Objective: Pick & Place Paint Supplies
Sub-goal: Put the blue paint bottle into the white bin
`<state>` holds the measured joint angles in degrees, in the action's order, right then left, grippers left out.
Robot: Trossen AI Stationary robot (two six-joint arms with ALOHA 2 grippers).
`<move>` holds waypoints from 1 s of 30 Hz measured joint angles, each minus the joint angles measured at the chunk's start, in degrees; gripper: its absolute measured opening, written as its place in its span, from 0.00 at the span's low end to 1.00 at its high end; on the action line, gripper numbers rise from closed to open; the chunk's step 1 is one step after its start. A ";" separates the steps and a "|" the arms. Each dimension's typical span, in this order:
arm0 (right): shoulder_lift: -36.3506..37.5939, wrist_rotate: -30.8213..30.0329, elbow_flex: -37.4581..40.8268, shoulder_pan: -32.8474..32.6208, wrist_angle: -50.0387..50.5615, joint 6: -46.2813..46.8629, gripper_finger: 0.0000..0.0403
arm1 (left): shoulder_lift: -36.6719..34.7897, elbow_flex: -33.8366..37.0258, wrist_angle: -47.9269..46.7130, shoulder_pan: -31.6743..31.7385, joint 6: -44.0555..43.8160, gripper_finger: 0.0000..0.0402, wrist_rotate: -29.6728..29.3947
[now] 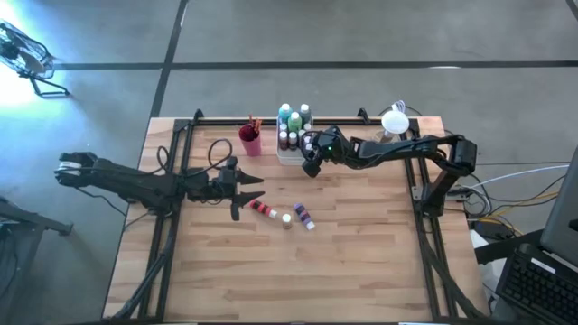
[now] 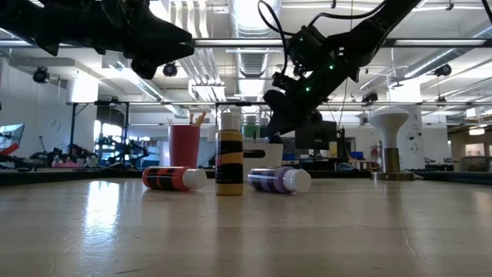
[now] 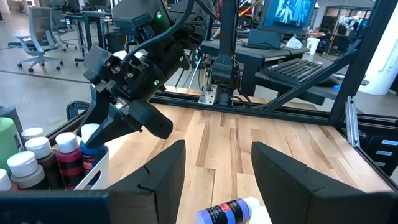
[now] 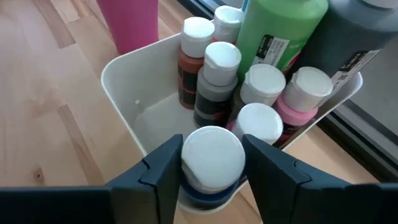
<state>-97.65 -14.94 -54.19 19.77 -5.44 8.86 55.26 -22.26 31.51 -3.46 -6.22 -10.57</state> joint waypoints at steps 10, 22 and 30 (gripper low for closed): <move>-0.09 0.00 0.01 0.01 -1.04 -1.25 0.31 | -0.01 0.00 0.04 0.00 0.00 0.47 0.00; -0.24 -0.02 -0.02 0.07 -3.49 1.60 0.28 | -0.01 0.00 0.31 0.00 0.01 0.47 0.00; -0.24 -0.03 0.00 0.07 -3.82 3.00 0.28 | -0.01 0.00 0.27 0.00 0.00 0.47 0.00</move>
<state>-97.89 -14.97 -54.19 19.84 -9.26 11.86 55.25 -22.26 31.78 -3.46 -6.22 -10.57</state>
